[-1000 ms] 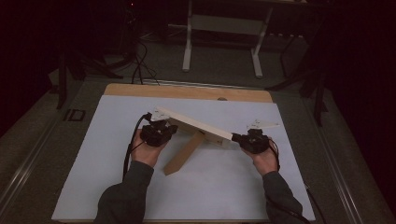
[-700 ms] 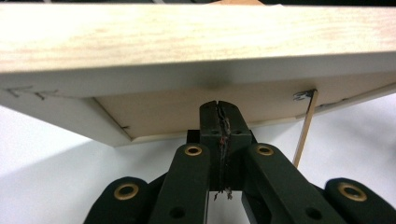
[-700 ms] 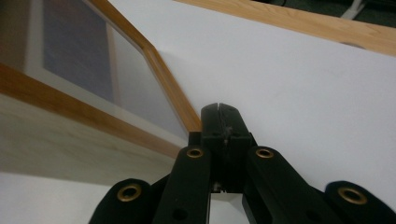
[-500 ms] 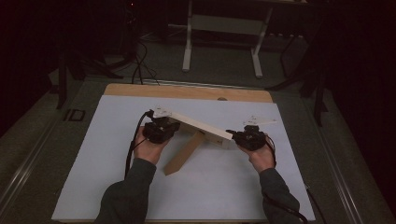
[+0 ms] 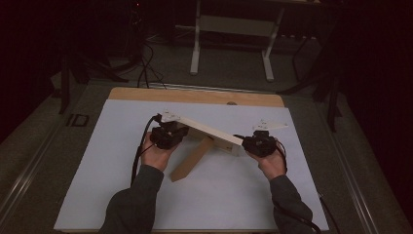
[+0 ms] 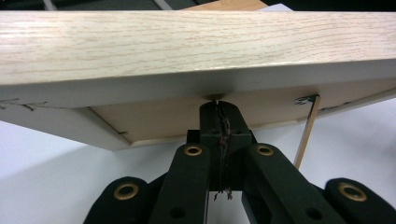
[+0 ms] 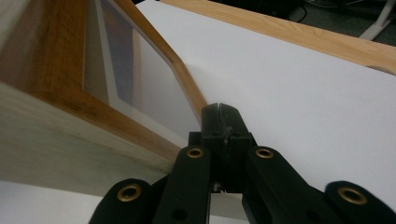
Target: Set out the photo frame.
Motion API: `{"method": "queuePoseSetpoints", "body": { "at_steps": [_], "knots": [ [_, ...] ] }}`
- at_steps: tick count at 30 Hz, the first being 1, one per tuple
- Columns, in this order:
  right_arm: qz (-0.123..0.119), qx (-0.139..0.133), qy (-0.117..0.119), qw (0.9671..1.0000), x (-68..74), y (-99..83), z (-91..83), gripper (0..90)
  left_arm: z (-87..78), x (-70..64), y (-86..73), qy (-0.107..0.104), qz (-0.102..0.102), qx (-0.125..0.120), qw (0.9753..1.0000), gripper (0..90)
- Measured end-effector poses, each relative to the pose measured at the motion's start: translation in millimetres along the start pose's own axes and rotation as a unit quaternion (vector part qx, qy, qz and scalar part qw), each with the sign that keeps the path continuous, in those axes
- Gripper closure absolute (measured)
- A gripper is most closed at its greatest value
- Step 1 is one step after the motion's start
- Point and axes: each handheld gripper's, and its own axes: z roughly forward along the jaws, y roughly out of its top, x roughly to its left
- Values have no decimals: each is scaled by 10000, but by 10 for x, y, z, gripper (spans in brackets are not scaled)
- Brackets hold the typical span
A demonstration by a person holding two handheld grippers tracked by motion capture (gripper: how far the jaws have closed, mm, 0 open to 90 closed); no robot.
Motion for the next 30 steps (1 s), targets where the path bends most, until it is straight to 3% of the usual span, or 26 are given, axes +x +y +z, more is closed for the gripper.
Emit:
{"method": "queuePoseSetpoints", "body": {
  "at_steps": [20,30],
  "knots": [
    [-63,-110,85,9999,82,9,-42,900,57,-178,46,-106,166,-7,9998,900],
    [-92,-176,159,9997,124,20,-59,900,74,-372,81,-245,456,-28,9987,900]
  ]
}}
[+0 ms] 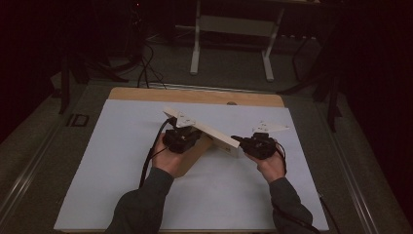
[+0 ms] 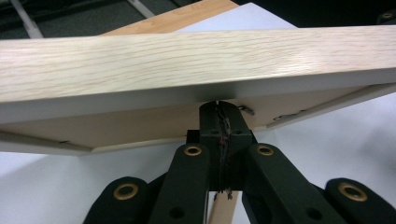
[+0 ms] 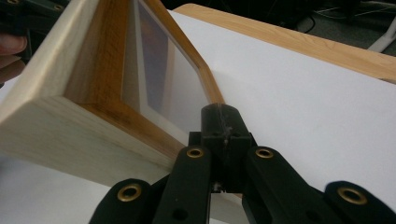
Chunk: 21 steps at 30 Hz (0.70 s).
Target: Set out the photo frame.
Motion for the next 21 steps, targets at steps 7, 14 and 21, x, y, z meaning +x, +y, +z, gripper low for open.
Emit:
{"method": "queuePoseSetpoints", "body": {
  "at_steps": [7,14,21],
  "knots": [
    [-56,-24,59,10000,42,14,-4,900,37,-61,11,-54,141,62,9999,900],
    [-104,-57,127,9998,102,23,-20,900,38,-101,20,-124,171,64,9998,900],
    [-159,-73,176,9997,151,13,-37,900,48,-168,32,-131,274,59,9995,900]
  ]
}}
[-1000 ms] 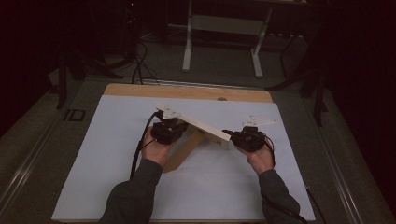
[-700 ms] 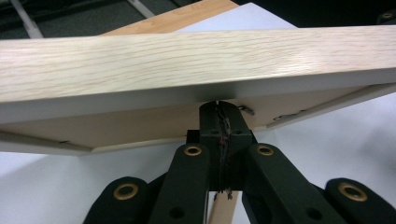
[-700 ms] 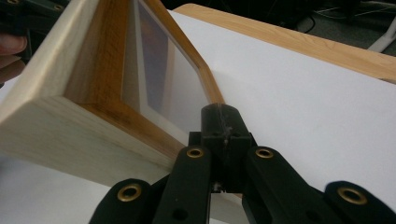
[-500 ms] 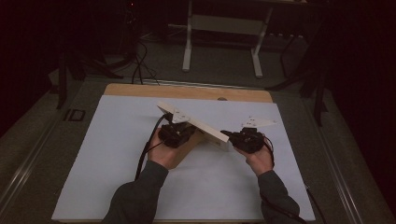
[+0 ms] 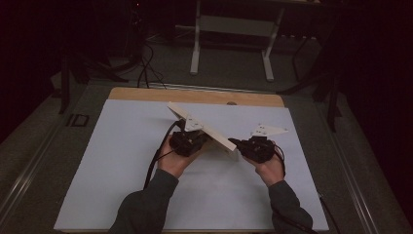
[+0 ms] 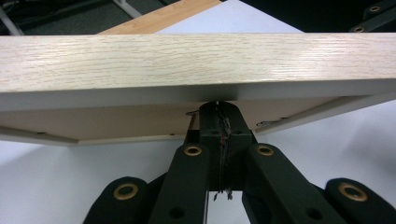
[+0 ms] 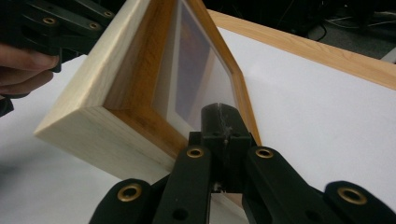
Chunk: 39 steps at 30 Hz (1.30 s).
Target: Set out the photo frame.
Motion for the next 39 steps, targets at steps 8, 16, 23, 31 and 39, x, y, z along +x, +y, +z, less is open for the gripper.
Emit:
{"method": "queuePoseSetpoints", "body": {
  "at_steps": [8,16,23,31,39],
  "knots": [
    [-128,-25,73,9999,83,6,-15,900,14,27,21,-11,61,14,10000,900],
    [-184,-57,127,9997,142,30,-42,900,15,56,24,-36,104,34,9999,900],
    [-258,-59,186,9995,189,46,-41,900,20,76,32,-18,133,36,9999,900],
    [-326,-79,271,9991,254,55,-36,900,16,114,45,-136,163,108,9997,900],
    [-357,-108,338,9987,297,73,-23,900,-8,51,59,-276,263,159,9991,900]
  ]
}}
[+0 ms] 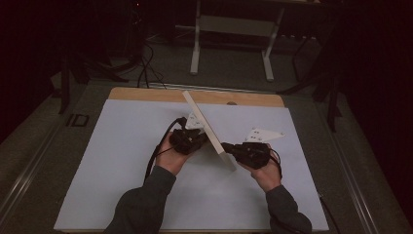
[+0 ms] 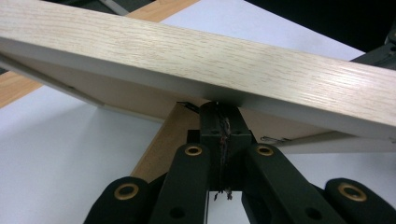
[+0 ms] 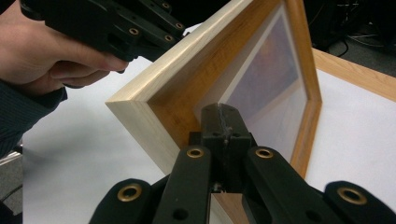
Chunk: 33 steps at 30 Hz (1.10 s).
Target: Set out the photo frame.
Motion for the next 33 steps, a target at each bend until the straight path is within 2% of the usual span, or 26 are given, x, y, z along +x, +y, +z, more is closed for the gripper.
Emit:
{"method": "queuePoseSetpoints", "body": {
  "at_steps": [7,16,18,20,24,33],
  "knots": [
    [-74,-11,89,9999,43,35,-19,900,4,53,7,-113,-11,-2,9999,900],
    [-166,16,236,9996,100,57,23,900,-3,35,5,-45,16,5,10000,900],
    [-161,18,240,9996,102,63,25,900,-16,21,4,-88,37,-12,10000,900],
    [-160,11,239,9996,105,66,22,900,-41,0,-19,-292,6,-68,9996,900],
    [-153,-4,267,9995,101,64,21,900,-64,-15,-64,-437,13,-157,9989,900],
    [-181,44,302,9994,119,84,45,900,-62,21,-59,-455,5,-117,9989,900]
  ]
}}
